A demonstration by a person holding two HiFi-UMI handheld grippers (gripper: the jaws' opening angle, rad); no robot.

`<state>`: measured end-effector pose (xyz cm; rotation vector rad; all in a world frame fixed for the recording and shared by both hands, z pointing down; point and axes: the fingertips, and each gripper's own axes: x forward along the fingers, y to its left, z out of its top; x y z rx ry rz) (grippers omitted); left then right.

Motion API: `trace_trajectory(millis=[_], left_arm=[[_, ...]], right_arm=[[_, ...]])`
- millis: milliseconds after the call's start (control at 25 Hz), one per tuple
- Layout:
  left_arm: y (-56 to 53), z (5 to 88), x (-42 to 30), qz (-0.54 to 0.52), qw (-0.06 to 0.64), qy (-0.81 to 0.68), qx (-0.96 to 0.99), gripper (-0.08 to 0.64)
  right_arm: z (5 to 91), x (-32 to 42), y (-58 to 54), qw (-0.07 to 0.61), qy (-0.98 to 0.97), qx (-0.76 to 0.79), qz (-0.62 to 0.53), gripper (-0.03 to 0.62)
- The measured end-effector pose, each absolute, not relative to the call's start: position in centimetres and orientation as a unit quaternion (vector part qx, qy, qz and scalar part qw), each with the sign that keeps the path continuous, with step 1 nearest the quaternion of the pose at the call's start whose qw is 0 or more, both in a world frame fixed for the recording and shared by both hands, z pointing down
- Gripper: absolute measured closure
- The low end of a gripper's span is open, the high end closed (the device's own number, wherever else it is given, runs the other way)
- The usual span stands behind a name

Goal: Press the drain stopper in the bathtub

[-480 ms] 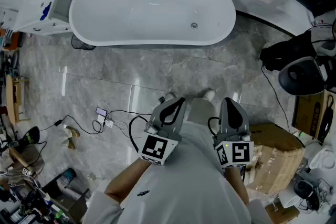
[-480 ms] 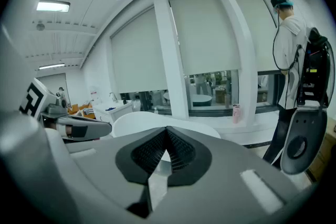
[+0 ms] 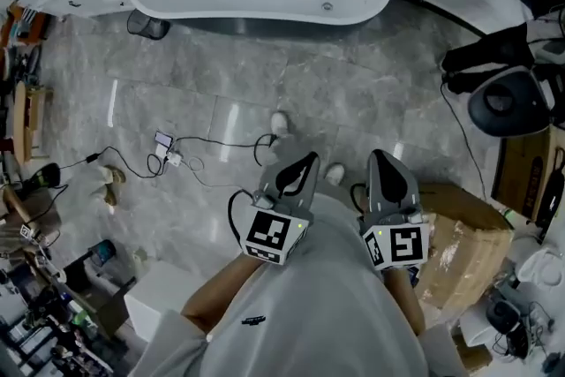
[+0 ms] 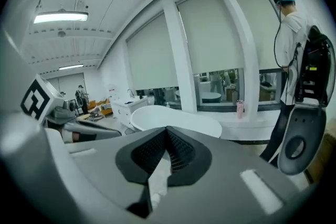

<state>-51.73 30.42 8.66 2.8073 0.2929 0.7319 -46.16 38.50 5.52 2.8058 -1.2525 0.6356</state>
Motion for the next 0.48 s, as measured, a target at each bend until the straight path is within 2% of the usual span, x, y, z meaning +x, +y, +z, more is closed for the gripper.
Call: trace_trajectory(millis=[240, 480], left_arm=[[37.6, 9.2, -55.7, 0.260, 0.094, 0.124, 0.953, 0.557], [35.5, 9.1, -55.2, 0.259, 0.111, 0.098, 0.955, 0.557]], right_arm=[[7.1, -49.9, 44.7, -0.027, -0.405, 0.887, 0.217, 0.588], [7.1, -49.3, 43.4, -0.025, -0.414, 0.884, 0.217, 0.588]])
